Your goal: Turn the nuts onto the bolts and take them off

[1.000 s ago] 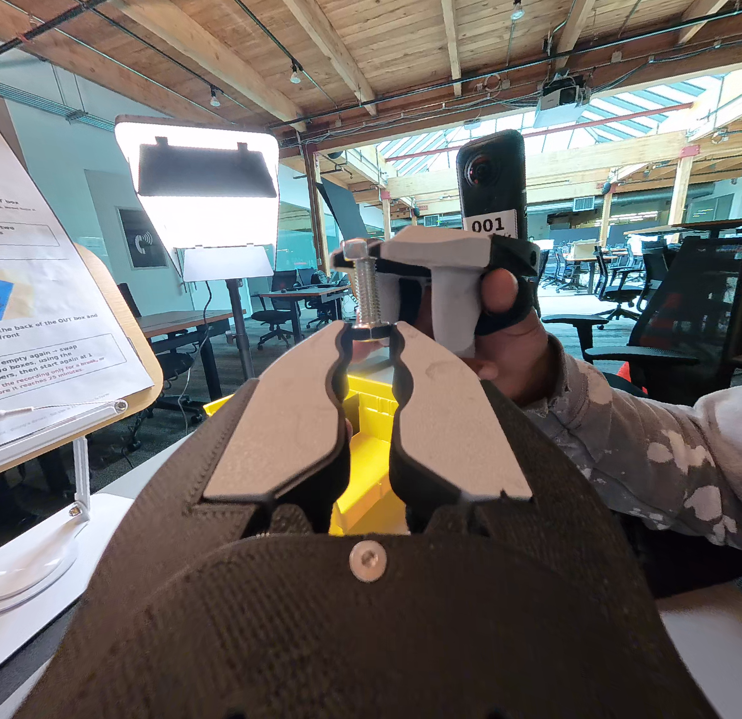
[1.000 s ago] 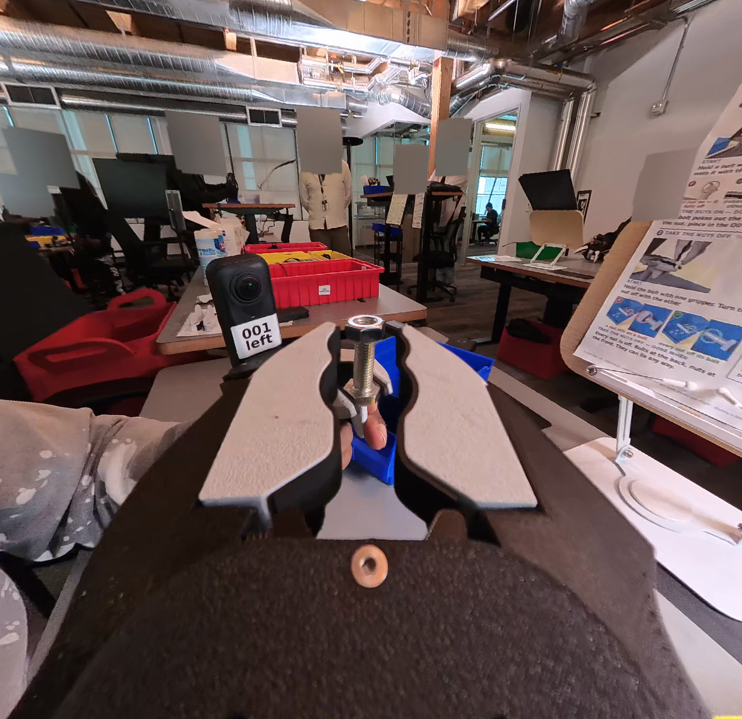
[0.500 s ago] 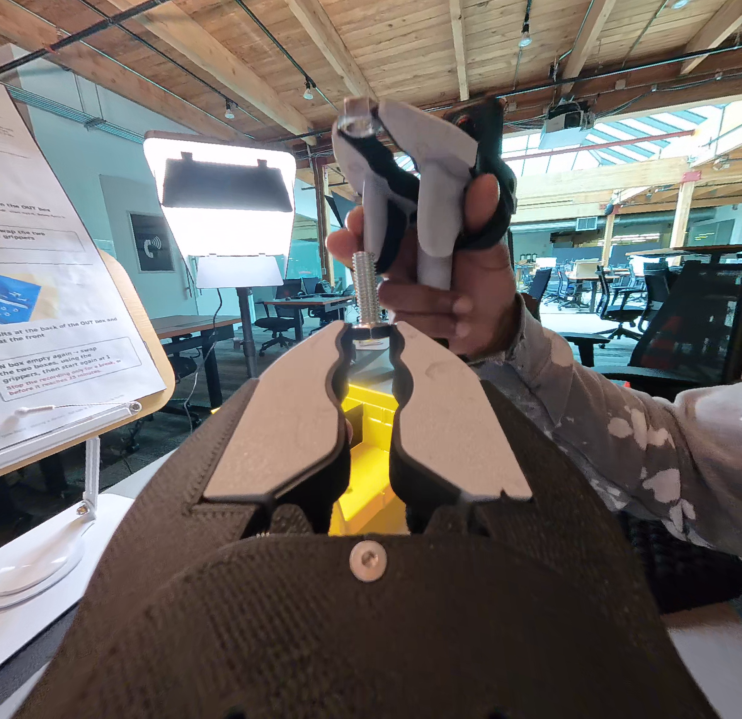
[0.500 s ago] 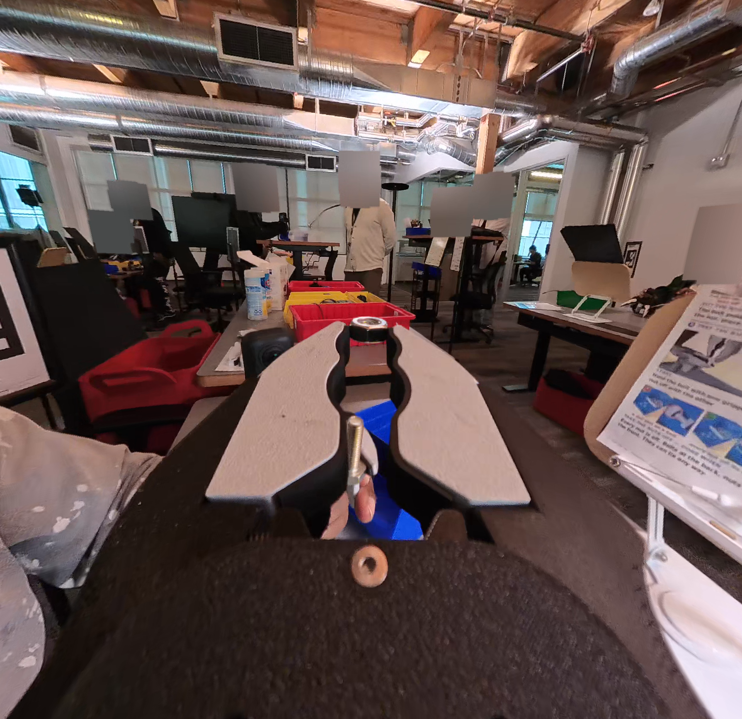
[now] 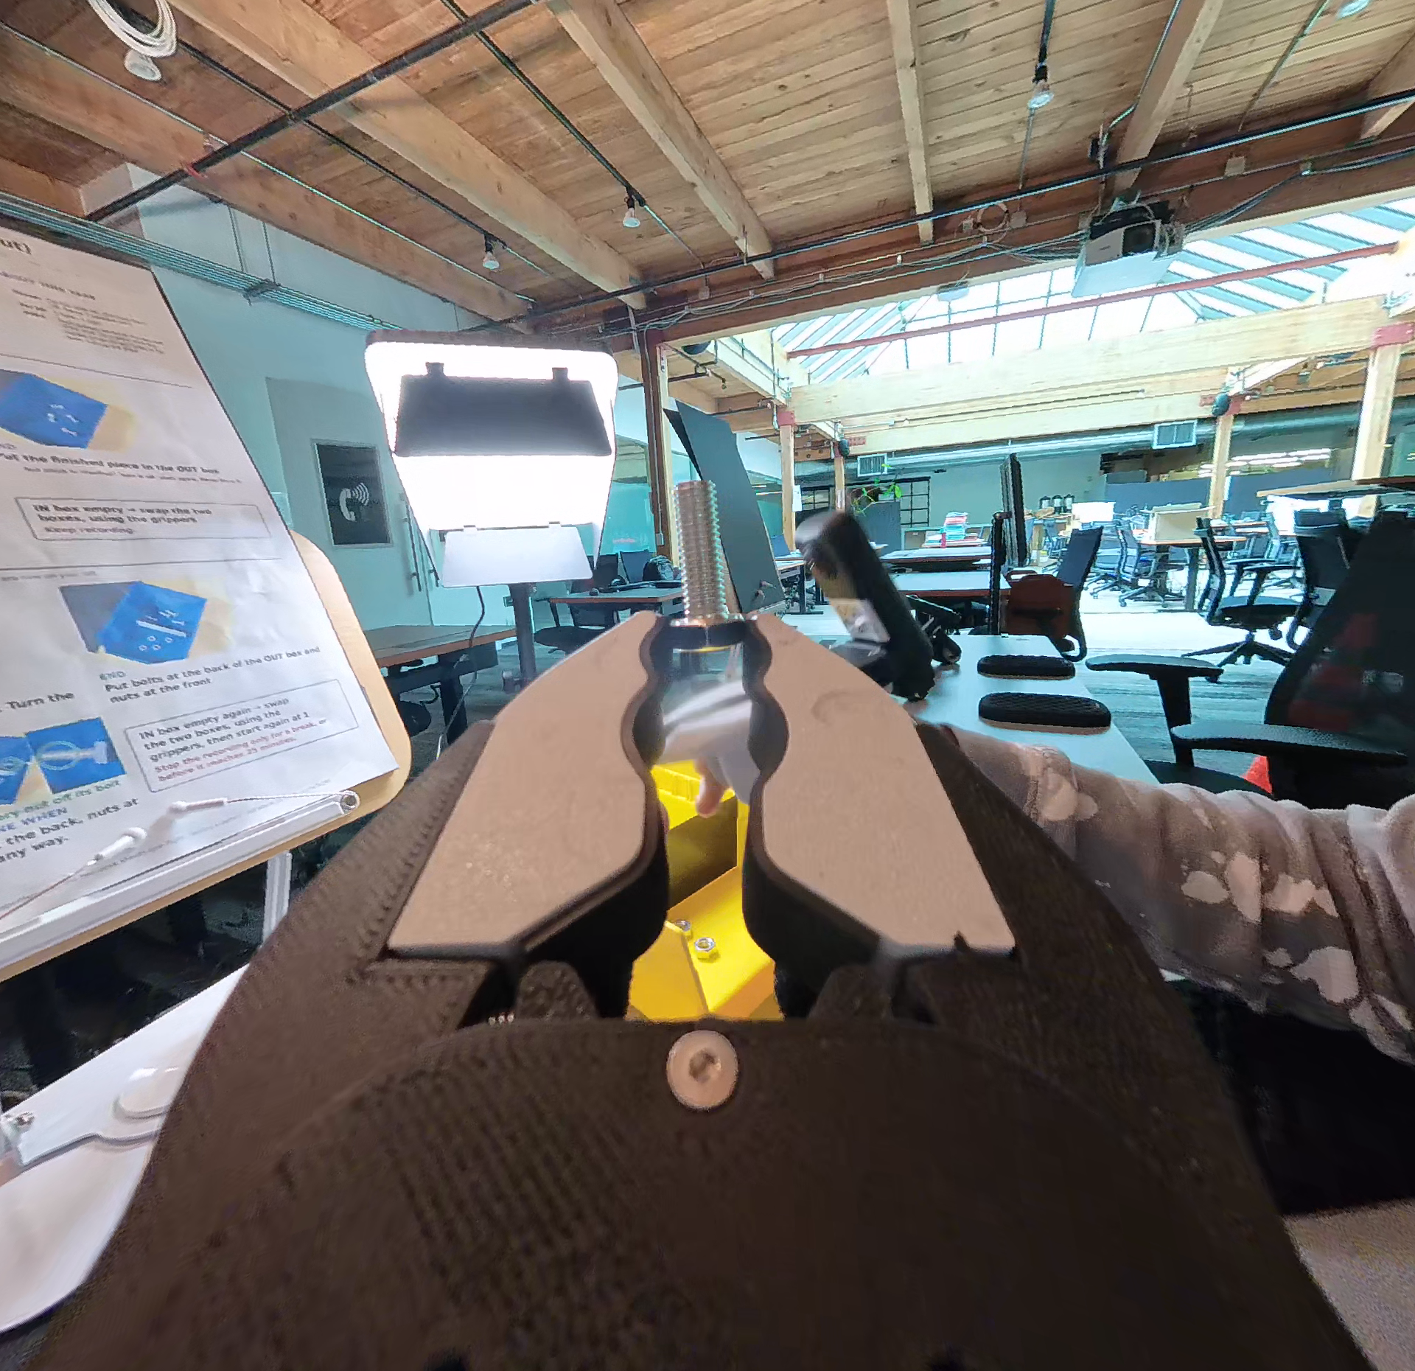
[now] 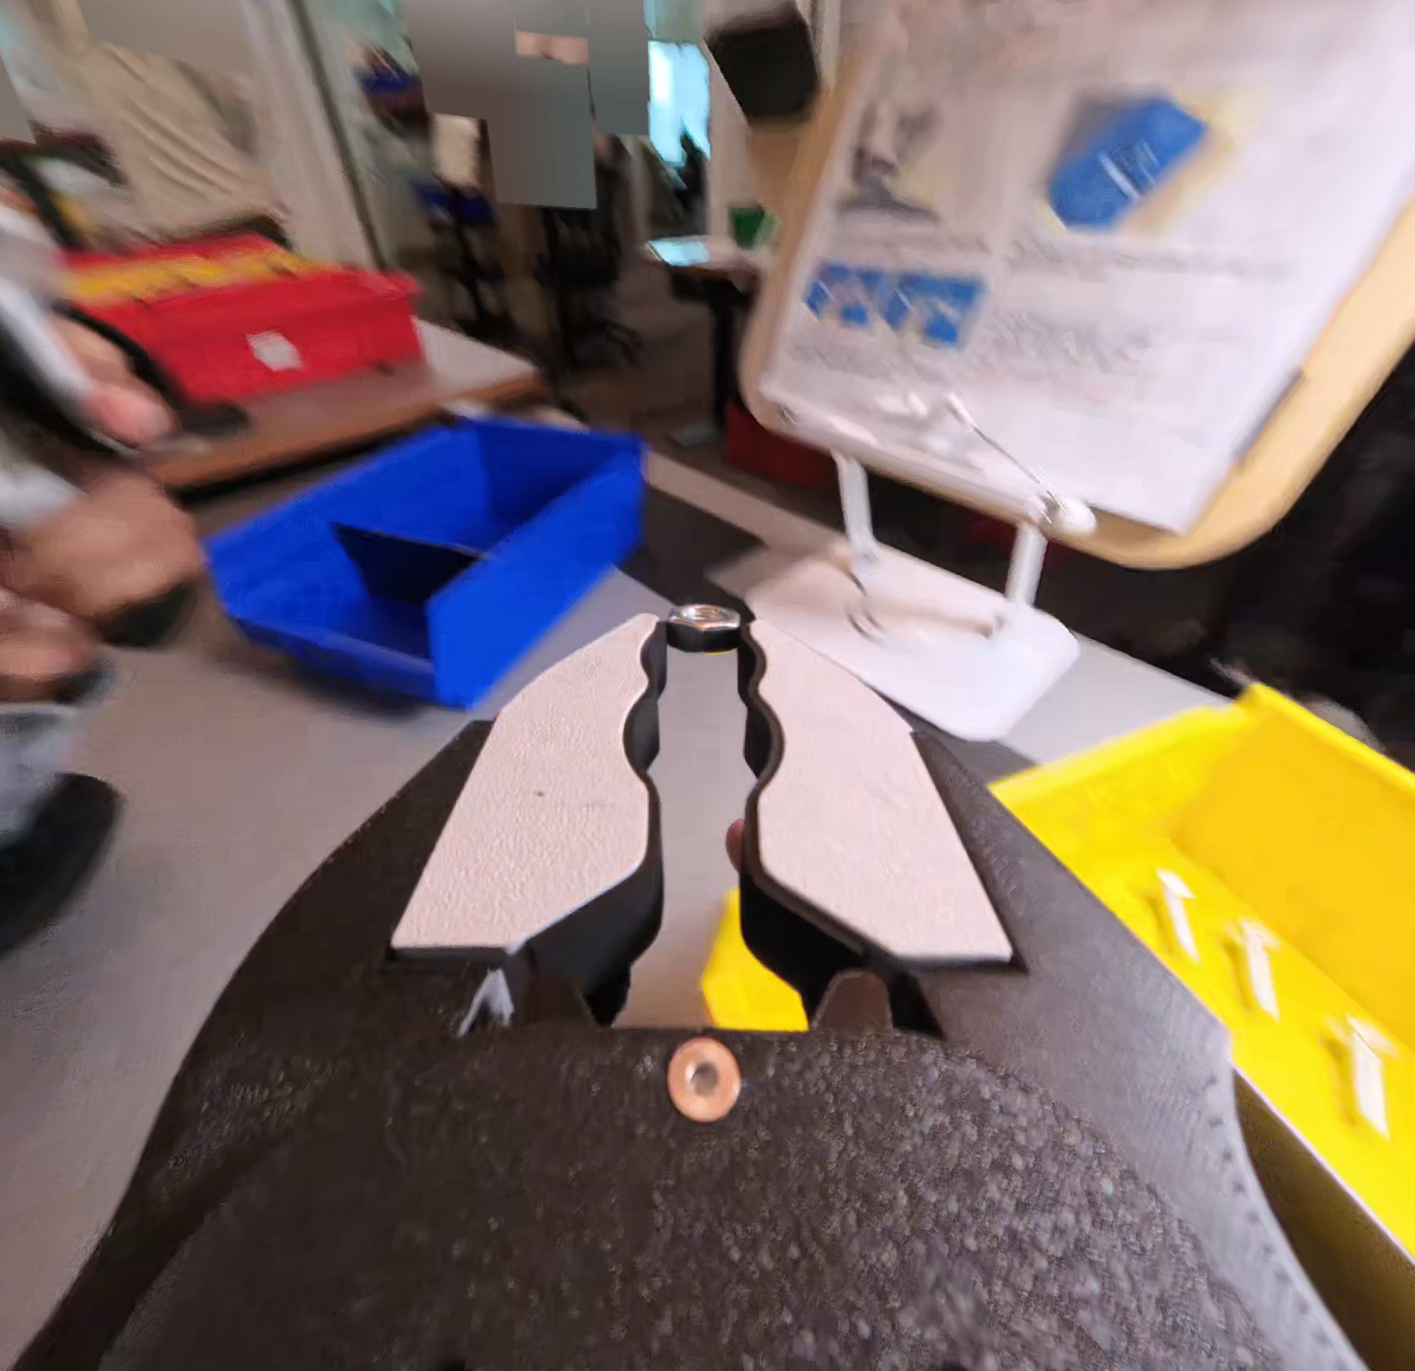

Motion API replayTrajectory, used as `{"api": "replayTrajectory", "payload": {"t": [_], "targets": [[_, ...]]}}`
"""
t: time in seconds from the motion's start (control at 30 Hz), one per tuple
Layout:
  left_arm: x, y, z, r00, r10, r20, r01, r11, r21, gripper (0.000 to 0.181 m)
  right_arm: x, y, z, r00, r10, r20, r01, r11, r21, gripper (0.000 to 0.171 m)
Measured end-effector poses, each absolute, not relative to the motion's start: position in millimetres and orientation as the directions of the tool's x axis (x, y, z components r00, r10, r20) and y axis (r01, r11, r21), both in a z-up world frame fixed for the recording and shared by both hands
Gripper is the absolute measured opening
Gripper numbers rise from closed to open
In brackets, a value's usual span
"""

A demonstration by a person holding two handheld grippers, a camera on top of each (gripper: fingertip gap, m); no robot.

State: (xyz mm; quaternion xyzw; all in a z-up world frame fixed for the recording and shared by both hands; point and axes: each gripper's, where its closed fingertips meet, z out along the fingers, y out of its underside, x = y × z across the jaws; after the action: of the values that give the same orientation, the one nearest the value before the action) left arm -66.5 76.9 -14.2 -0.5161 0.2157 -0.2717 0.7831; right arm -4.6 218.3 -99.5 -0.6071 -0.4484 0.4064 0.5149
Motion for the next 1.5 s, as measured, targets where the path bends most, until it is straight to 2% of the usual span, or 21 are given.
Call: {"api": "replayTrajectory", "payload": {"t": [0.07, 0.13, 0.27, 0.33, 0.4, 0.47, 0.53, 0.87, 0.97, 1.03, 1.17, 1.27, 1.33, 1.4, 1.5], "targets": [[-70.9, 75.6, -10.3, 0.764, -0.643, -0.057, 0.199, 0.318, -0.927, 0.018, 19.8, 252.9, -146.5, 0.393, 0.919, 0.020, 0.333, -0.123, -0.935, 0.017], [-74.2, 74.7, -7.4, 0.765, -0.642, -0.055, 0.196, 0.314, -0.929, 0.018, 45.4, 277.7, -190.7, 0.459, 0.881, 0.112, 0.540, -0.177, -0.823, 0.017], [-78.3, 71.7, -3.8, 0.768, -0.637, -0.064, 0.183, 0.314, -0.932, 0.018, 94.2, 302.5, -255.6, 0.455, 0.851, 0.263, 0.826, -0.293, -0.482, 0.017], [-80.0, 69.6, -1.8, 0.770, -0.634, -0.074, 0.172, 0.317, -0.933, 0.018, 121.5, 306.1, -280.3, 0.410, 0.854, 0.319, 0.906, -0.340, -0.253, 0.017], [-82.4, 67.5, 0.8, 0.772, -0.630, -0.080, 0.169, 0.325, -0.930, 0.018, 141.2, 308.9, -295.6, 0.361, 0.861, 0.358, 0.931, -0.357, -0.079, 0.017], [-84.8, 66.0, 2.7, 0.773, -0.630, -0.080, 0.171, 0.328, -0.929, 0.018, 149.5, 306.4, -306.3, 0.344, 0.878, 0.334, 0.928, -0.371, 0.021, 0.017], [-87.0, 65.2, 3.8, 0.774, -0.628, -0.082, 0.169, 0.330, -0.929, 0.018, 150.4, 306.5, -311.5, 0.345, 0.882, 0.322, 0.923, -0.380, 0.053, 0.017], [-87.9, 70.2, -1.2, 0.776, -0.626, -0.074, 0.164, 0.313, -0.936, 0.018, 141.1, 308.7, -296.0, 0.479, 0.828, 0.291, 0.877, -0.468, -0.112, 0.028], [-84.9, 71.5, -4.3, 0.772, -0.631, -0.075, 0.153, 0.299, -0.942, 0.018, 136.9, 308.0, -280.6, 0.495, 0.816, 0.299, 0.868, -0.452, -0.205, 0.027], [-81.7, 75.5, -9.9, 0.768, -0.637, -0.068, 0.142, 0.272, -0.952, 0.018, 127.6, 304.9, -262.0, 0.506, 0.808, 0.301, 0.852, -0.413, -0.321, 0.026], [-67.7, 91.3, -37.3, 0.746, -0.664, -0.048, 0.077, 0.158, -0.984, 0.018, 83.0, 262.5, -206.9, 0.450, 0.878, 0.164, 0.744, -0.267, -0.613, 0.026], [-50.1, 107.9, -75.2, 0.712, -0.701, 0.023, 0.017, -0.016, -1.000, 0.018, 53.8, 213.7, -164.0, 0.300, 0.943, 0.146, 0.694, -0.111, -0.712, 0.029], [-37.8, 115.8, -98.5, 0.684, -0.722, 0.105, 0.015, -0.129, -0.992, 0.018, 36.6, 181.3, -139.3, 0.157, 0.959, 0.236, 0.679, 0.069, -0.731, 0.029], [-26.0, 119.1, -119.5, 0.644, -0.738, 0.203, 0.019, -0.249, -0.968, 0.018, 22.9, 152.0, -122.5, 0.003, 0.931, 0.366, 0.655, 0.275, -0.704, 0.028], [-13.0, 117.1, -143.3, 0.585, -0.752, 0.303, -0.008, -0.379, -0.925, 0.018, 9.7, 123.2, -115.0, -0.190, 0.796, 0.574, 0.594, 0.559, -0.579, 0.028]]}}
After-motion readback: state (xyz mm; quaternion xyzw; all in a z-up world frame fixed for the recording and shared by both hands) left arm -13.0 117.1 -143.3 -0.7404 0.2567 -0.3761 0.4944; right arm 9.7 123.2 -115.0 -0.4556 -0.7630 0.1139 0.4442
